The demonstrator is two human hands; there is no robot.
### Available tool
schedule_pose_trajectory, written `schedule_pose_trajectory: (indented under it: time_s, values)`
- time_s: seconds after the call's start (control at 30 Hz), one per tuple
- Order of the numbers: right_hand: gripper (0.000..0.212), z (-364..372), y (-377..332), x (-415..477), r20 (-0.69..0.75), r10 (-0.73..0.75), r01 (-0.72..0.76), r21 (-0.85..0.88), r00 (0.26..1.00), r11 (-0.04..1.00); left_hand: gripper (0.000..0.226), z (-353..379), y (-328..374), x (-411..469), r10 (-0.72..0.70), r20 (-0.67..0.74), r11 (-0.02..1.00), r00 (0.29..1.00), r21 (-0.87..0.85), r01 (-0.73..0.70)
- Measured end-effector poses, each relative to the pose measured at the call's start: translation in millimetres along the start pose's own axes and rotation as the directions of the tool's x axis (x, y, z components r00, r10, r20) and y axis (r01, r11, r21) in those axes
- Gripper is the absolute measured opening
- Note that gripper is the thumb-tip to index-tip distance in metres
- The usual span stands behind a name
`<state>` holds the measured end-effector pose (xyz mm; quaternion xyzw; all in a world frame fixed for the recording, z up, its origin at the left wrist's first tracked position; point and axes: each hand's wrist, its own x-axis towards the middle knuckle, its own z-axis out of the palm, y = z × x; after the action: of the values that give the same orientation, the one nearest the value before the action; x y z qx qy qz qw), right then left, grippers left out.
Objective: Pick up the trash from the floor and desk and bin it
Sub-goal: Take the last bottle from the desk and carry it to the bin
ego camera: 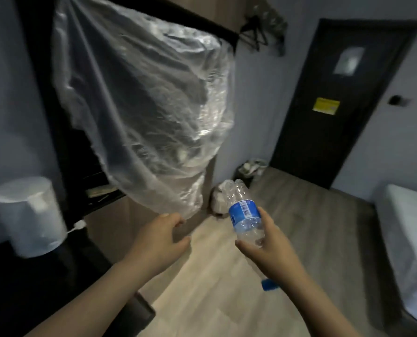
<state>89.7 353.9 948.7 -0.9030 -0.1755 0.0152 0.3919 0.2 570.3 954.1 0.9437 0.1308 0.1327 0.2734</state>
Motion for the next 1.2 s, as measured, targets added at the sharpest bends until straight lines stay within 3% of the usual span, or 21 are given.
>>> schedule_pose_trajectory:
  time_s: [0.23,0.4,0.67,0.87,1.2]
  values:
    - [0.083,-121.0,105.7,55.8,-0.183,0.097,-0.112,-0.072,0.978,0.991,0.063,96.0,123.6,107.1,0.241,0.087,0.971,0.967,-0.036,-0.238]
    - [0.075,-153.8,153.6,110.5,-0.22,0.15,-0.171,-0.079,0.964,0.982,0.038,143.5,164.4,181.3,0.304,0.163,0.953,0.939,-0.034,-0.303]
    - [0.081,-181.8,196.6,246.3,-0.277,0.231,-0.267,-0.099,0.933,0.959,0.034,204.1,193.4,347.6,0.415,0.176,0.909,0.893,-0.128,-0.398]
    - [0.086,-201.7,217.8,360.1,-0.345,0.286,-0.334,-0.086,0.894,0.939,0.037,228.4,210.2,477.8,0.433,0.164,0.9,0.886,-0.136,-0.415]
    - [0.076,-223.4,311.5,535.9,-0.31,0.34,-0.376,-0.063,0.888,0.924,0.037,318.7,239.5,651.4,0.425,0.207,0.905,0.881,-0.117,-0.409]
